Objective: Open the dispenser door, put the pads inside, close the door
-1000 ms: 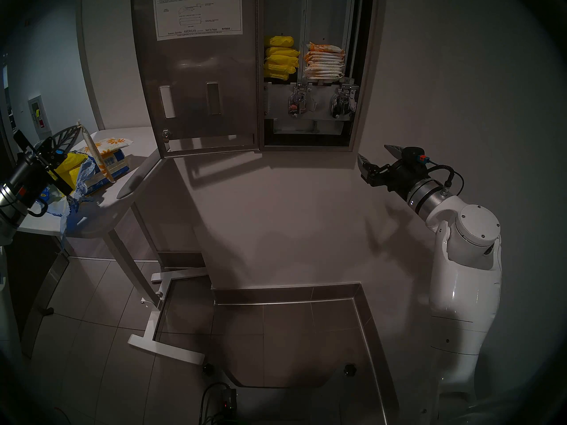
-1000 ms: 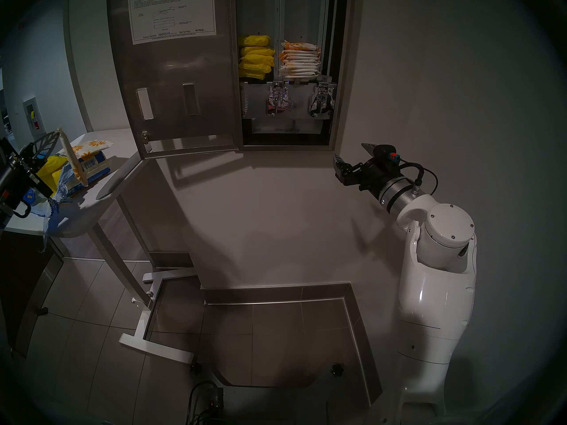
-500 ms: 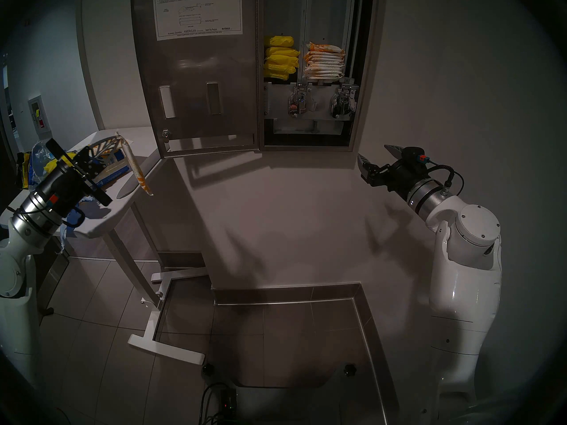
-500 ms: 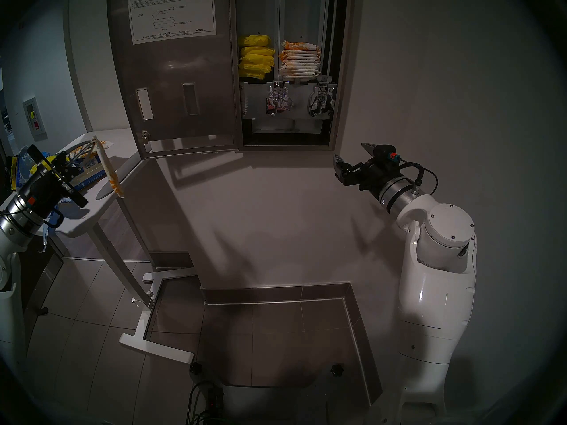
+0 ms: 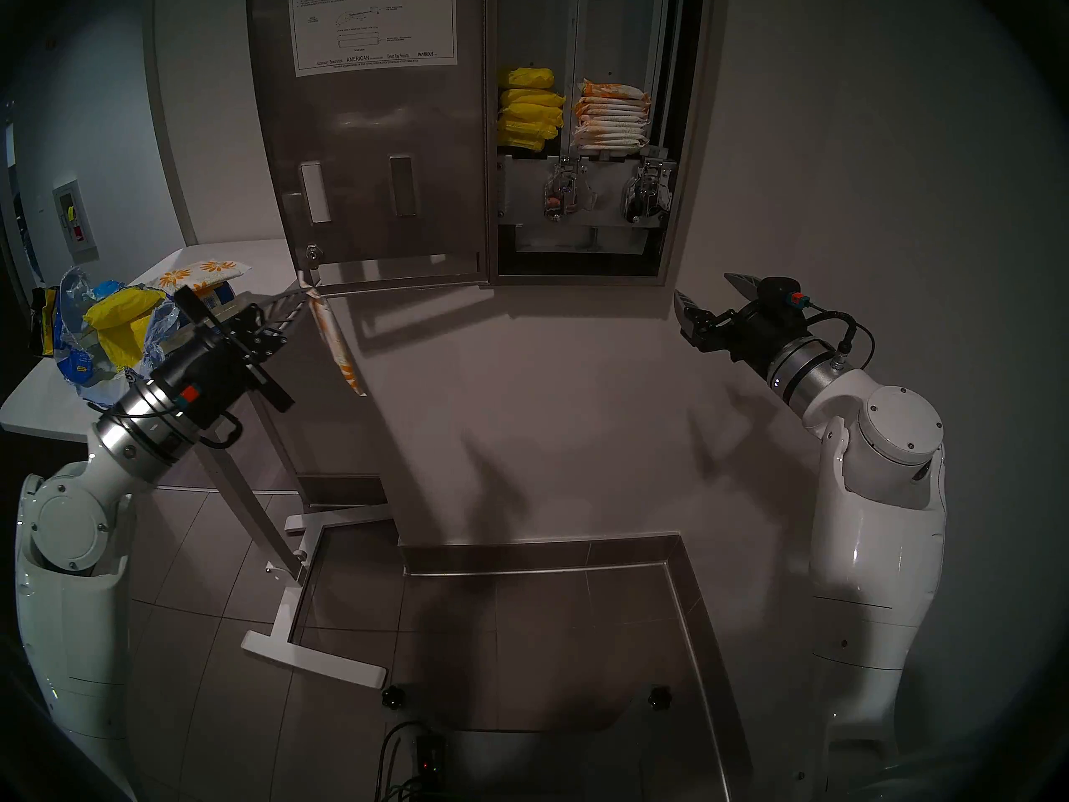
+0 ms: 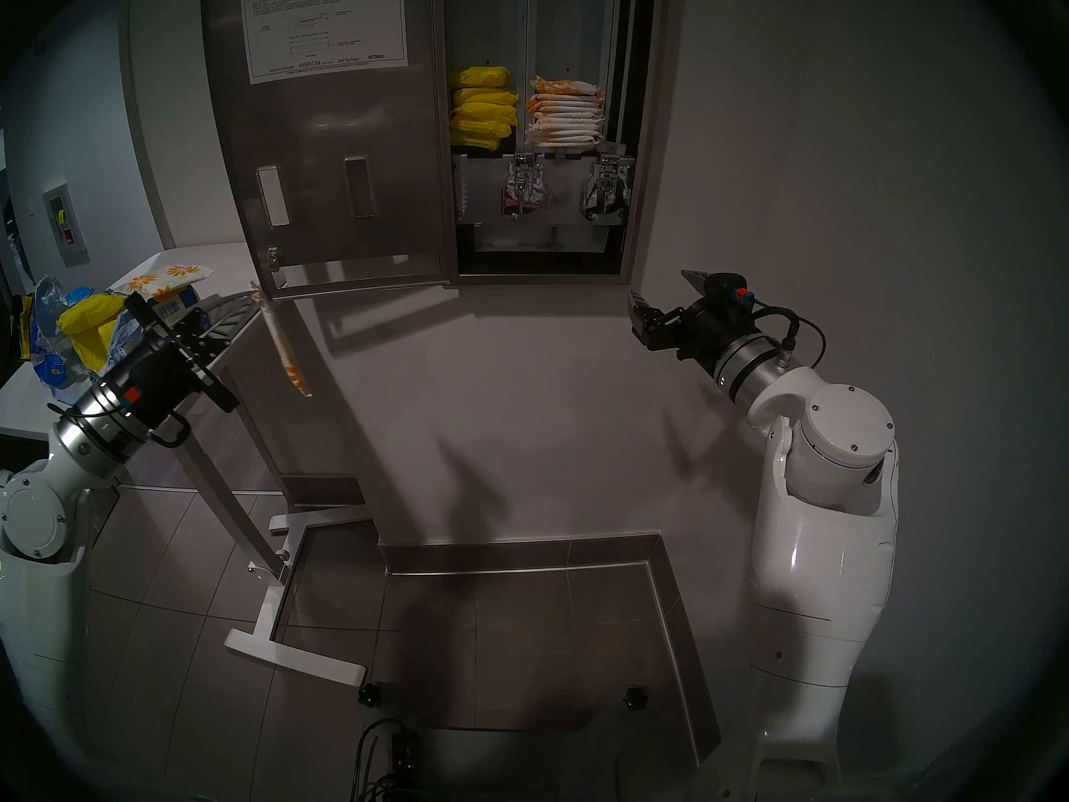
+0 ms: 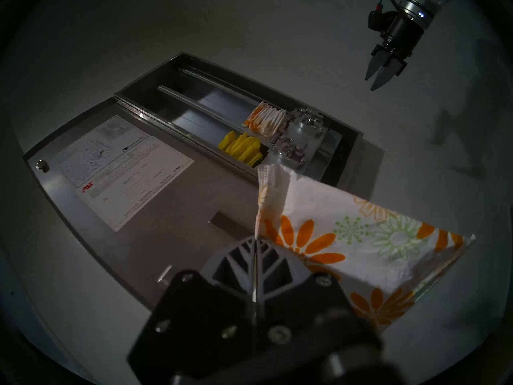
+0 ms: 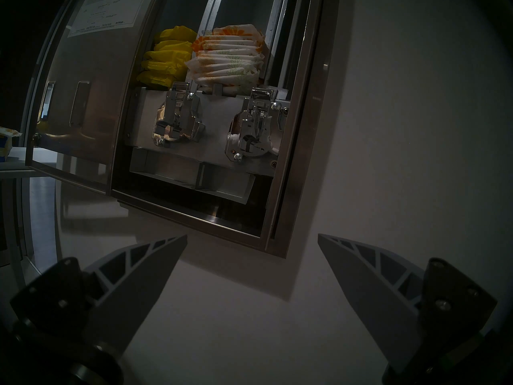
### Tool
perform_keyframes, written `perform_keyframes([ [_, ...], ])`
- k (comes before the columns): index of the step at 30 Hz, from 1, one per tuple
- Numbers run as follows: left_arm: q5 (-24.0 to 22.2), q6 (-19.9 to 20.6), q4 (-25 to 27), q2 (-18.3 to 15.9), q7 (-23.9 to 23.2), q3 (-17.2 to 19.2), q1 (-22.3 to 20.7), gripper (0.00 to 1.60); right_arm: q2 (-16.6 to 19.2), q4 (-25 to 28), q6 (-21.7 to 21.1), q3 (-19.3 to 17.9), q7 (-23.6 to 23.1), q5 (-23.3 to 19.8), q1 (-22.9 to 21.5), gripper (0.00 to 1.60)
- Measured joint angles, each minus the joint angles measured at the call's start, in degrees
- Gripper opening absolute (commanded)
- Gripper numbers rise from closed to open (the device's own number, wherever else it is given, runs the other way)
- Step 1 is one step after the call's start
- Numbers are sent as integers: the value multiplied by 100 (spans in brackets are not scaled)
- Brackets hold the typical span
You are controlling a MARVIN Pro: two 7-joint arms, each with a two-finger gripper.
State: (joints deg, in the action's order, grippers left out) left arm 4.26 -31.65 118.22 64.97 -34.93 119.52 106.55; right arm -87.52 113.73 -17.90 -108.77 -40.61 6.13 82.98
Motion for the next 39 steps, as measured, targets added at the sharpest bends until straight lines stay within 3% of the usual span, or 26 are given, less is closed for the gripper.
perform_keyframes([
  [13,463,177,150,256,181,-1045,-374,0,6,0,0,3,5,-6,2,160],
  [29,1047,611,246,562,385,-1959,-856,0,14,-1,0,7,12,-14,5,160],
  [39,1586,921,311,950,714,-2583,-1023,0,19,-1,0,10,17,-20,8,160],
])
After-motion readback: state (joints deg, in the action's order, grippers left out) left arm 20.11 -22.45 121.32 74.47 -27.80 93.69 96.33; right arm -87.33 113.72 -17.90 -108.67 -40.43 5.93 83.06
